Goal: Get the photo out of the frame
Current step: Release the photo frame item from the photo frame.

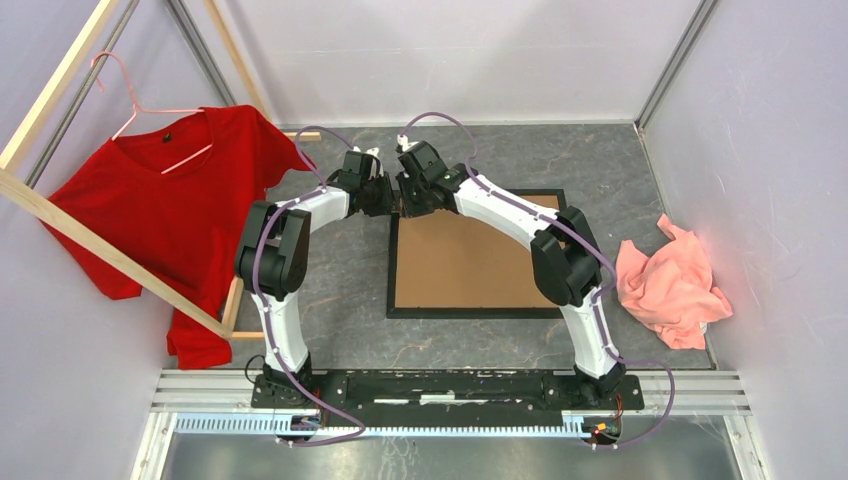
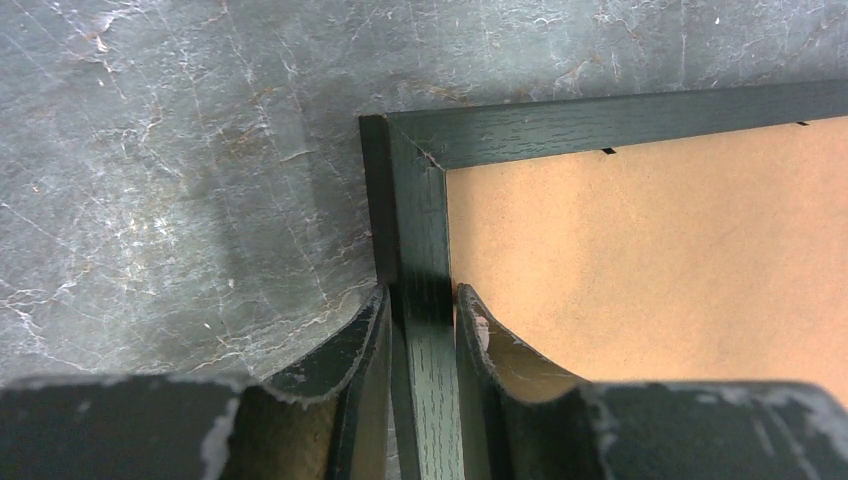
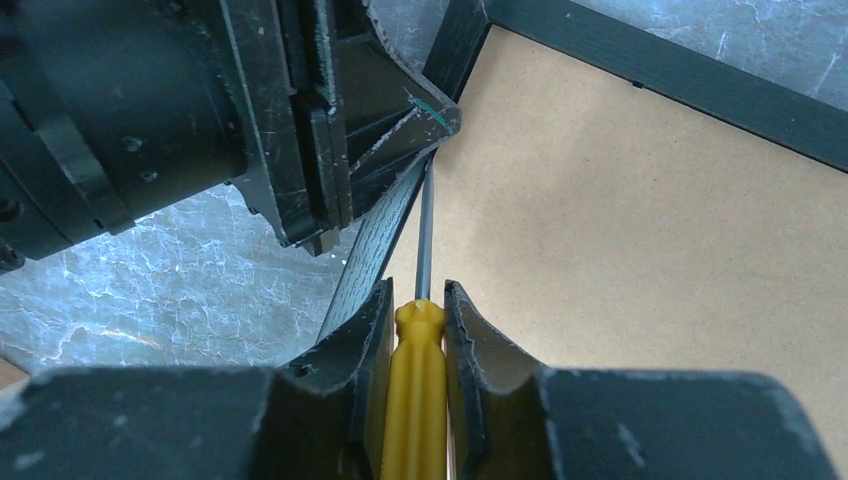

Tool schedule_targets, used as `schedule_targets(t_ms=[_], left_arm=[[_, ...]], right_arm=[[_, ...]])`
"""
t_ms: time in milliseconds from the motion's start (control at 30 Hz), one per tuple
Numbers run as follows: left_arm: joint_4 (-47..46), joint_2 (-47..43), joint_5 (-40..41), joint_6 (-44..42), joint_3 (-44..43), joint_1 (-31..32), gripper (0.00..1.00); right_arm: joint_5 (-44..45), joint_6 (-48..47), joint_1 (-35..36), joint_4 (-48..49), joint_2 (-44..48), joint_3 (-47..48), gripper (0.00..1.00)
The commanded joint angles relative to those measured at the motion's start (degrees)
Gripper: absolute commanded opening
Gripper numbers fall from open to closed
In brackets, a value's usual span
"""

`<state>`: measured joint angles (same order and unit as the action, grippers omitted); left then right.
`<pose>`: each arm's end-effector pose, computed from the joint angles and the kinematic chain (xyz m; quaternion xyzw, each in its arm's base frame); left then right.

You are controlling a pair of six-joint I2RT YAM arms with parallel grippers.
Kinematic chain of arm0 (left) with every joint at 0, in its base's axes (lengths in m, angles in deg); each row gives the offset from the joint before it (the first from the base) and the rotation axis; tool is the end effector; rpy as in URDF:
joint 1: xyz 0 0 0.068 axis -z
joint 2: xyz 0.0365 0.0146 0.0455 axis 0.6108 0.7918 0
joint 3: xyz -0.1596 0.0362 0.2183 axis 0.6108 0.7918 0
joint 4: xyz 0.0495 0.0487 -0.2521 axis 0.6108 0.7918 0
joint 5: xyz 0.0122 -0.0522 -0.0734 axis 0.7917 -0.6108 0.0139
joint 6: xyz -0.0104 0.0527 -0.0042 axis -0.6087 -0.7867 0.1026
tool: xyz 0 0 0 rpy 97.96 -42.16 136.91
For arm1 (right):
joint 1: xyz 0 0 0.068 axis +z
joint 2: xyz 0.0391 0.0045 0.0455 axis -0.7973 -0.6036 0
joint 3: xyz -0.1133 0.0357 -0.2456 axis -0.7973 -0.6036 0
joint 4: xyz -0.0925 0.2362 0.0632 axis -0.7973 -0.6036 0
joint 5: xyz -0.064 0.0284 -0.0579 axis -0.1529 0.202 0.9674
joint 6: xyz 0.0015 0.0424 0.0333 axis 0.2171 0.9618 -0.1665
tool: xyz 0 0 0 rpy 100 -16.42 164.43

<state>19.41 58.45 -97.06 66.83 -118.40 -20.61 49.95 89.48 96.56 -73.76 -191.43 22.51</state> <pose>0.4021 -0.1316 0.1547 -0.0134 0.9304 -0.2207 0.2922 0.3537 0.3370 0.2385 -0.1298 0.9245 0.2011 0.2966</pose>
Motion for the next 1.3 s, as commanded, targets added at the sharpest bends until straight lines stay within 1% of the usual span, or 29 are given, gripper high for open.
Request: schedule_targets(t_ms=[0,333,467,533,600,667,767,867,1067,1267], left_arm=[[3.8,7.0,-5.1,3.5,3.1,5.2,0.02],[3.9,7.3,-4.9,3.5,2.9,5.4,0.02],[4.1,7.4,-5.0,3.4,2.7,5.3,0.02],[4.3,7.6,-5.1,3.4,2.6,5.2,0.02],[4.2,7.6,-5.4,3.3,2.6,5.3,0.02],[4.0,7.5,-5.6,3.2,2.7,5.2,0.02],[3.2,7.1,-6.4,3.3,3.4,4.8,0.02],[2.3,6.6,-7.6,3.5,4.2,4.1,0.02],[0.3,6.3,-10.7,3.7,5.3,2.8,0.02],[0.2,5.9,-9.8,4.0,5.8,2.8,0.02]], right_arm=[[-15.6,2.5,8.1,18.5,-2.3,5.5,0.0],[-17.3,1.1,11.0,21.4,-2.3,6.8,0.0],[-18.8,0.6,10.7,20.9,-2.2,8.9,0.0],[-21.3,1.1,9.8,21.1,-1.4,8.9,0.0],[-25.5,2.1,8.2,21.3,0.4,7.6,0.0],[-30.4,5.8,5.7,24.0,2.8,2.5,0.0],[-34.7,9.9,0.4,27.2,6.7,-5.0,0.0],[-37.3,9.3,-4.7,26.8,10.3,-10.0,0.0],[-44.3,3.1,-12.2,20.0,14.6,-12.2,0.0],[-49.2,4.1,-16.8,21.6,18.4,-16.7,0.0]])
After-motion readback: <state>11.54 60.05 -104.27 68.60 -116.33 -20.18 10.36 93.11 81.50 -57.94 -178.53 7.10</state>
